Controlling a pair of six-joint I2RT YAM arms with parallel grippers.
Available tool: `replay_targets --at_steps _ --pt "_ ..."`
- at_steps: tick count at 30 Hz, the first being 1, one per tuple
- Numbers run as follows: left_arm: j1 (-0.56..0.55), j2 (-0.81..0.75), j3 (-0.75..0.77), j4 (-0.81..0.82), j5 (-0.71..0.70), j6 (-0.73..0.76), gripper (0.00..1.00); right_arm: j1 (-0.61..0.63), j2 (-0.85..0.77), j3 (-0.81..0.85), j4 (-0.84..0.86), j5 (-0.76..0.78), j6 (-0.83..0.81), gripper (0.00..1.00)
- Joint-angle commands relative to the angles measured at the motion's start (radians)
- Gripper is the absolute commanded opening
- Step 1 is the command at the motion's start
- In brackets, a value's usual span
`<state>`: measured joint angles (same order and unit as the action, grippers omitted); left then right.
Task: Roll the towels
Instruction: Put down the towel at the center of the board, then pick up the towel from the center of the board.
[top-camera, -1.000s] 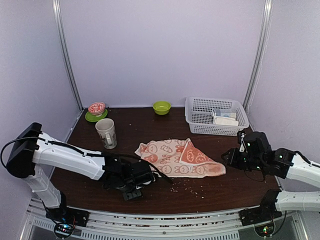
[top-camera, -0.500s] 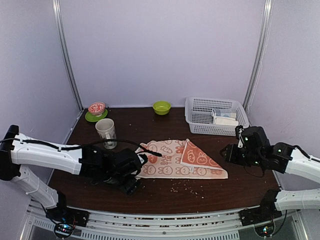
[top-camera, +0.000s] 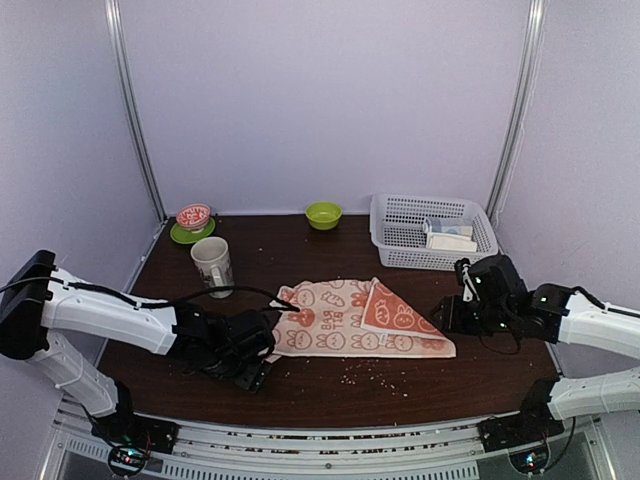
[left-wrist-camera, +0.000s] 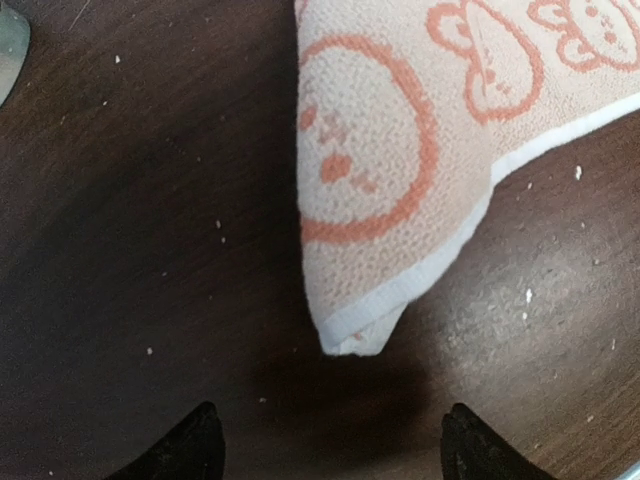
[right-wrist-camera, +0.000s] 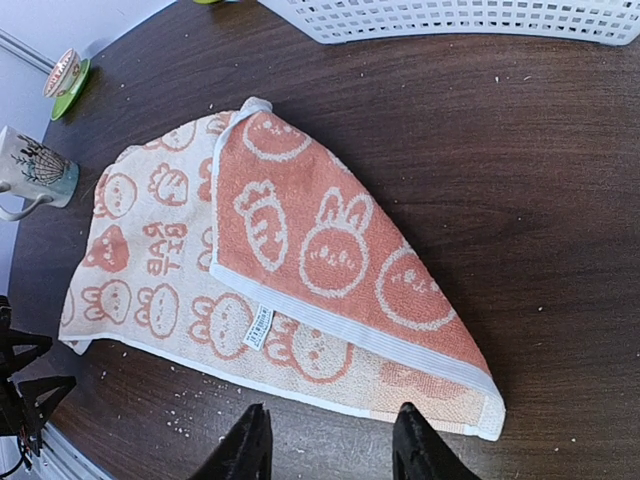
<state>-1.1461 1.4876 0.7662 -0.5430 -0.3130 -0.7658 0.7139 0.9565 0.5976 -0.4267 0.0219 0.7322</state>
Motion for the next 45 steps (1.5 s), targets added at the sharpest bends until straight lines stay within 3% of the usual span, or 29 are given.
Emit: replay_targets --at_steps 1,11,21,29,33,45 --pt "0.038 0.038 -0.017 0.149 0.027 -0.025 0.74 0.007 -0.008 0.004 0.023 -0.004 -0.009 0.41" --pt "0.087 0.100 -0.032 0.259 0.093 -0.013 0.52 0.007 -0.051 0.003 -0.007 0.019 -0.012 0.38" --pt "0.094 0.089 -0.038 0.275 0.076 -0.006 0.00 0.007 -0.045 -0.015 -0.042 0.019 -0.023 0.37" --pt "0.093 -0.051 0.036 0.077 -0.039 0.051 0.00 0.004 0.031 -0.046 -0.112 0.056 0.064 0.49" --pt "0.092 -0.067 0.074 0.007 -0.066 0.085 0.00 0.003 0.076 -0.091 -0.110 0.046 0.135 0.48" --pt "0.091 -0.049 0.085 0.033 -0.062 0.120 0.00 -0.005 0.152 -0.163 -0.036 0.011 0.235 0.43"
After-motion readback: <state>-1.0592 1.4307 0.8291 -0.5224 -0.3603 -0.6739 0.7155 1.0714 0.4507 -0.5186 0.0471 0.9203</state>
